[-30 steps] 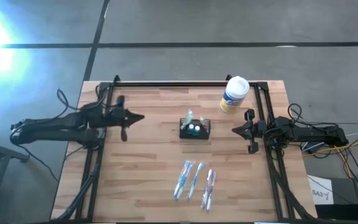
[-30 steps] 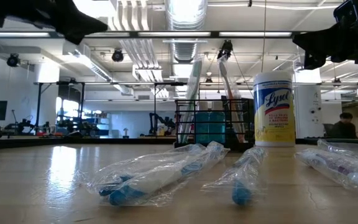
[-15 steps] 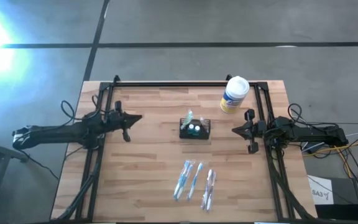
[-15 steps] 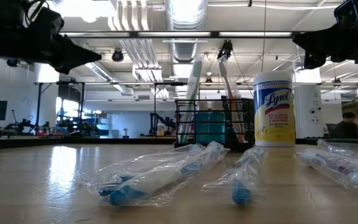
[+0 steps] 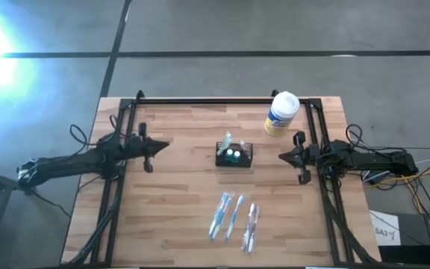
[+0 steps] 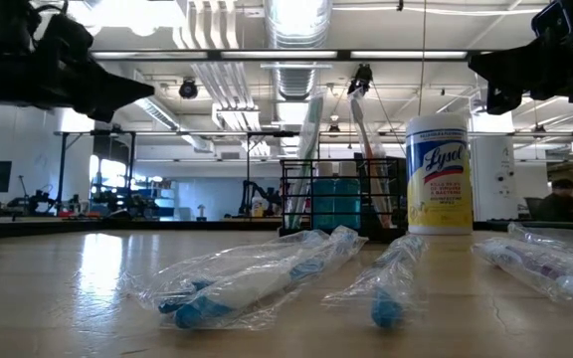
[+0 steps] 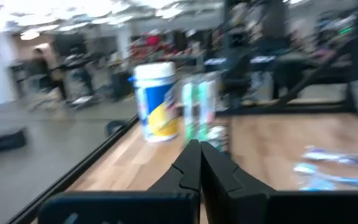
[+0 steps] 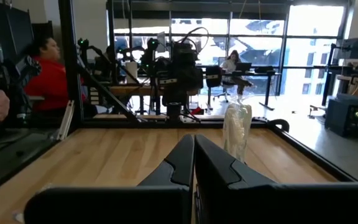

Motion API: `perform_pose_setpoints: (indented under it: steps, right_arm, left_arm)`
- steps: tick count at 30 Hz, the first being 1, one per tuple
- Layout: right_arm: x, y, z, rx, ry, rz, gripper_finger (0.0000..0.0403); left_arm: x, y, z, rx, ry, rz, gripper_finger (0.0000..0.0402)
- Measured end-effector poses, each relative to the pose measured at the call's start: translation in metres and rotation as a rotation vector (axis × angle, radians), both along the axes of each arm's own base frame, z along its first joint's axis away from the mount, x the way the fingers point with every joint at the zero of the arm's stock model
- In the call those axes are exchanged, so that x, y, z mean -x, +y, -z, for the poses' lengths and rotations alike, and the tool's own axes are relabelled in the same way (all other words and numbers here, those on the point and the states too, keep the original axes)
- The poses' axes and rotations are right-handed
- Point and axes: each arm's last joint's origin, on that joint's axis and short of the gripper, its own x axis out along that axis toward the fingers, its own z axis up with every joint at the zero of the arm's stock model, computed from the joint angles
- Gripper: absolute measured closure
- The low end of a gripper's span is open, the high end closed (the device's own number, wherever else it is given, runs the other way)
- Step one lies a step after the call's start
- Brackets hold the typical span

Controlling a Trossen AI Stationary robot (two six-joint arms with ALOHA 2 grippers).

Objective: Pick & Place toothbrushing station
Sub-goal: Put the right violet toothbrush into the wire organizer

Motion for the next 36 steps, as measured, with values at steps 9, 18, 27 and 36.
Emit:
perform_pose_setpoints:
  steps: [9,18,27,36]
  right_arm:
    - [0.000,0.000,0.000,-0.030,-0.001,0.009,0.0394]
    - [0.001,-0.002,-0.009,-0.173,-0.024,0.033,0.0394]
    - [-0.015,0.000,-0.057,-0.316,0.139,0.022,0.0394]
    - [-0.075,0.036,-0.103,-0.330,0.571,0.085,0.0394]
  left_arm:
    - [0.005,-0.003,0.007,0.008,-0.034,0.098,0.0397]
    - [0.007,-0.004,0.004,-0.017,-0.059,0.131,0.0394]
    - [0.007,-0.005,0.004,0.054,-0.067,0.143,0.0387]
    - [0.007,-0.005,0.004,0.106,-0.073,0.152,0.0395]
